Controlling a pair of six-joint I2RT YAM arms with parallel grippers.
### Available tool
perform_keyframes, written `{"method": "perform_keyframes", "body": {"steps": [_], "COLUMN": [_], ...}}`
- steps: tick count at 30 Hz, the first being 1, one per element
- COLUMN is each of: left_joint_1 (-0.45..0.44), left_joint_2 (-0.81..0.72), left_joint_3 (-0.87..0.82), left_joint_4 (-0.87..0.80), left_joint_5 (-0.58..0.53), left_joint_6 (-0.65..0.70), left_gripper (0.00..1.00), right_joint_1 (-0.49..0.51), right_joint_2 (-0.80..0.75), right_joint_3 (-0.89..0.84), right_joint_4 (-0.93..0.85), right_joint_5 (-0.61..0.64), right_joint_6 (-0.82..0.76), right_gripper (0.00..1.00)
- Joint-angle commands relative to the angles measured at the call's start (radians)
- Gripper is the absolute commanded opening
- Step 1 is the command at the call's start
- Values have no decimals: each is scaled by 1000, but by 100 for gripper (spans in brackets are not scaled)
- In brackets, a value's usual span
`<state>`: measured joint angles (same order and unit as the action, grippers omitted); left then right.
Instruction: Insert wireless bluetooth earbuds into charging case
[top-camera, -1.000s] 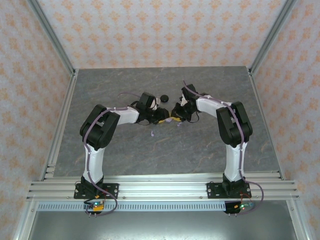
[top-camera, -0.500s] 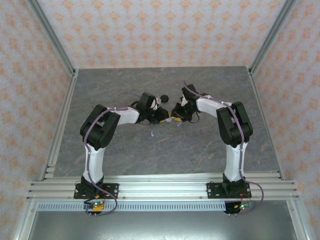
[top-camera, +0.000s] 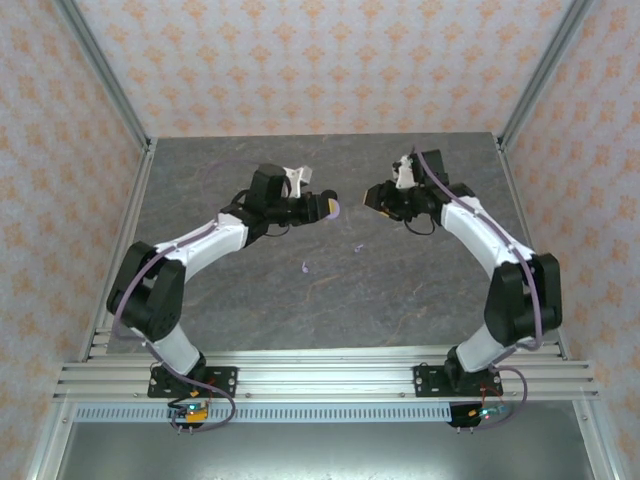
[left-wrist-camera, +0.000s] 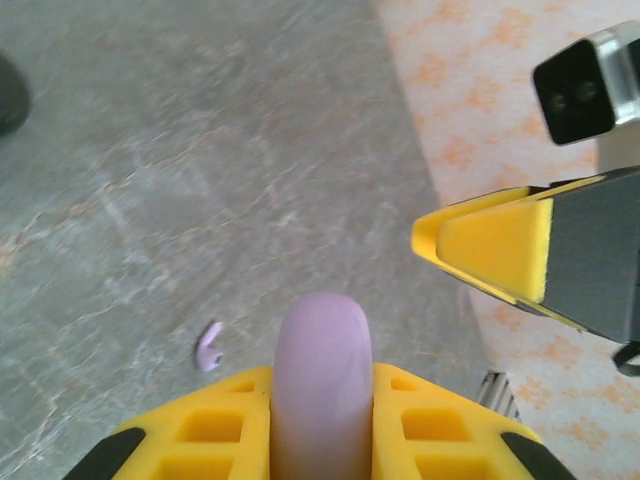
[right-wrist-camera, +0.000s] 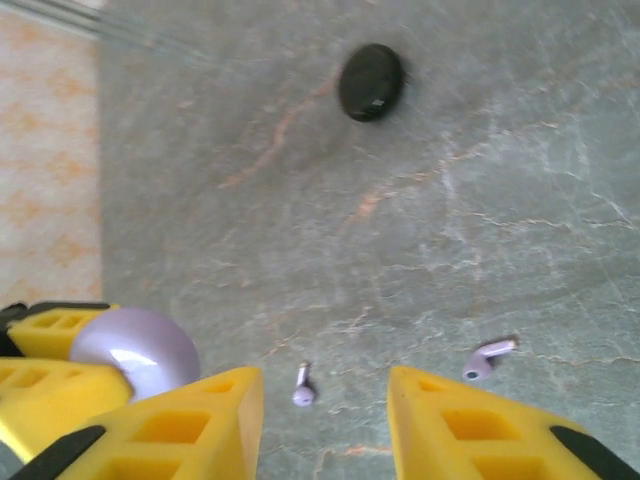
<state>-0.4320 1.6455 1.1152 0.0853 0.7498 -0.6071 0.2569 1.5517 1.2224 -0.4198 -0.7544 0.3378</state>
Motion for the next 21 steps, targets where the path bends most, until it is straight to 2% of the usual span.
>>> {"method": "perform_keyframes", "body": {"steps": [1, 6, 11, 21], "left_joint_1": [4, 4, 4, -6], "left_joint_2": [-53, -116, -176, -252], "left_joint_3": [7, 29, 31, 58], "left_joint_4": [-25, -56, -33, -85], "left_joint_5": [104, 186, 253, 315], "left_joint_6": [118, 188, 209, 268], "left_gripper": [18, 18, 17, 15], "right_joint_1": [2, 2, 4, 48], "right_joint_2": [-97, -187, -210, -209], "right_joint_3": [-18, -8, 13, 65], "right_joint_4": [37, 36, 25, -37], "right_joint_5": [-128, -254, -366, -450], "right_joint_6": [-95, -156, -187, -274], "right_gripper": [41, 47, 53, 54]}}
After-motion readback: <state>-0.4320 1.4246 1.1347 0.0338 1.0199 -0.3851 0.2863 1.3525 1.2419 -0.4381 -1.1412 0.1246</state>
